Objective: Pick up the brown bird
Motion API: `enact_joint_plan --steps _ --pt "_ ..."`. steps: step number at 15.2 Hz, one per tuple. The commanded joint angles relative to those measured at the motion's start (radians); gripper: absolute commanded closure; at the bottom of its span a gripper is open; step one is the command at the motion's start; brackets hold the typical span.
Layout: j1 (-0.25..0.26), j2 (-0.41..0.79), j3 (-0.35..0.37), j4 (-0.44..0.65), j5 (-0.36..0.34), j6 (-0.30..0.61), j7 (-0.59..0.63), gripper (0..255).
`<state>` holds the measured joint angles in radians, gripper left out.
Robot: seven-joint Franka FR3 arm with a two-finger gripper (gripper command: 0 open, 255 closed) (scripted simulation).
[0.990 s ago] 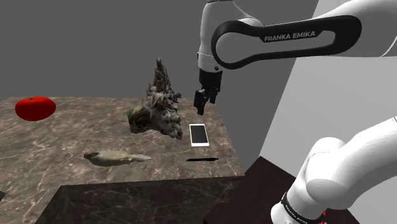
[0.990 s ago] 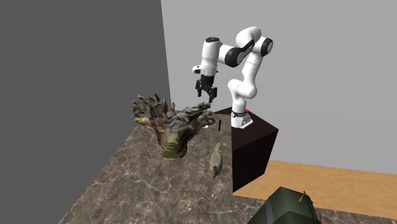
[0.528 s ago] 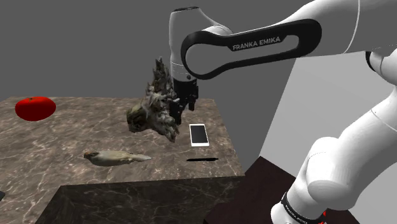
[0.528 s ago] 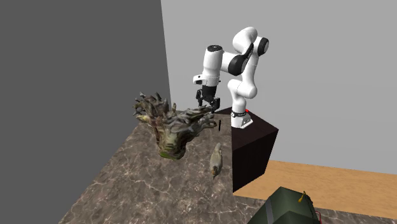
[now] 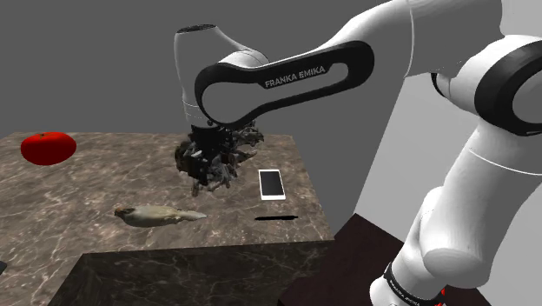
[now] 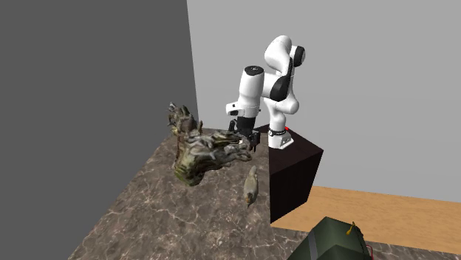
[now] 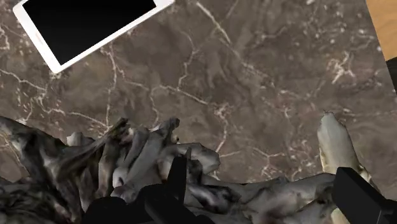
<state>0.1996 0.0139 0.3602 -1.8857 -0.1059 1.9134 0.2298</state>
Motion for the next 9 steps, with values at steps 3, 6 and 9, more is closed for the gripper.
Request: enact_joint_plan --steps 3,6,9 --pt "0.043 0.148 0.031 0.129 -0.060 -0.003 0.055 0" --pt "0.087 0.261 0.046 0.245 -0.108 -0.023 0.090 0" --pt "0.140 0.379 0.051 0.378 -0.154 -0.054 0.117 0"
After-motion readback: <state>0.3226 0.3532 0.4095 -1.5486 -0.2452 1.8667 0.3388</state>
